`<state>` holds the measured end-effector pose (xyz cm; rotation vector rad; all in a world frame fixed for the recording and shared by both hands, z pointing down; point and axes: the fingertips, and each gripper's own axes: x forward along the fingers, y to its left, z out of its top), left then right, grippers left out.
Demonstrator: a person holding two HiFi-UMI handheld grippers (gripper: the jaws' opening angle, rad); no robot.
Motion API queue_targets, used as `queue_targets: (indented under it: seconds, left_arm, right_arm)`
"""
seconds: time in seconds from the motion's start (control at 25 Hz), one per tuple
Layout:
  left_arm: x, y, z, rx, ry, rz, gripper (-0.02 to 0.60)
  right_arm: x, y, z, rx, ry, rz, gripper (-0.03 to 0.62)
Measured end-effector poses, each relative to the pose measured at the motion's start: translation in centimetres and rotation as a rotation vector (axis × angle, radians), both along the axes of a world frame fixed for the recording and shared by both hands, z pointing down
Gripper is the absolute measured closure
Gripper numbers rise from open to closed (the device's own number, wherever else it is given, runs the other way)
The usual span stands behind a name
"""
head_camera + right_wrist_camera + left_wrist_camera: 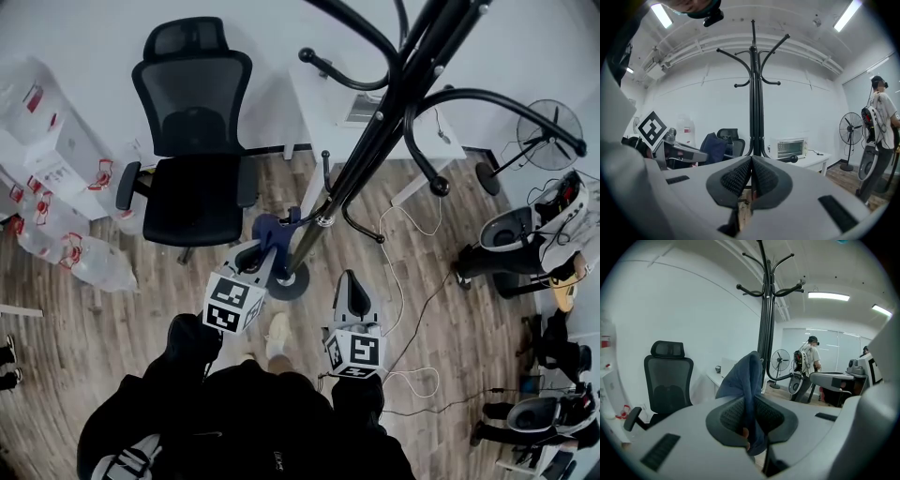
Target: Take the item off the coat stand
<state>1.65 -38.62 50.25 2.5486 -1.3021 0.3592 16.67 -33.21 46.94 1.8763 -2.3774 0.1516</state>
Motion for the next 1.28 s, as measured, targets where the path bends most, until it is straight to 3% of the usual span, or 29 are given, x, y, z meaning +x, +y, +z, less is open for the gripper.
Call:
queue_targets:
  seconds: [0.44,0.84,1.28]
  left_arm:
    - [-2.9,3.5,-4.1,0.078,0.011,-0.063,0.528]
    - [-6.9,10.1,-7.5,0.155,0.010,-0.146,0.528]
    - [-11.7,17.2,-8.2,0.169,-0.015,-0.229,0.528]
  right_arm:
    - [-2.0,2.9,-2.2,0.050,-0.008,-0.039,0.579]
    - [-5.5,7.7,-4.0,0.102,-0.025,-0.113,0.579]
    - [-10.0,12.5,-4.7,0.118,-0.040,-0.191,0.579]
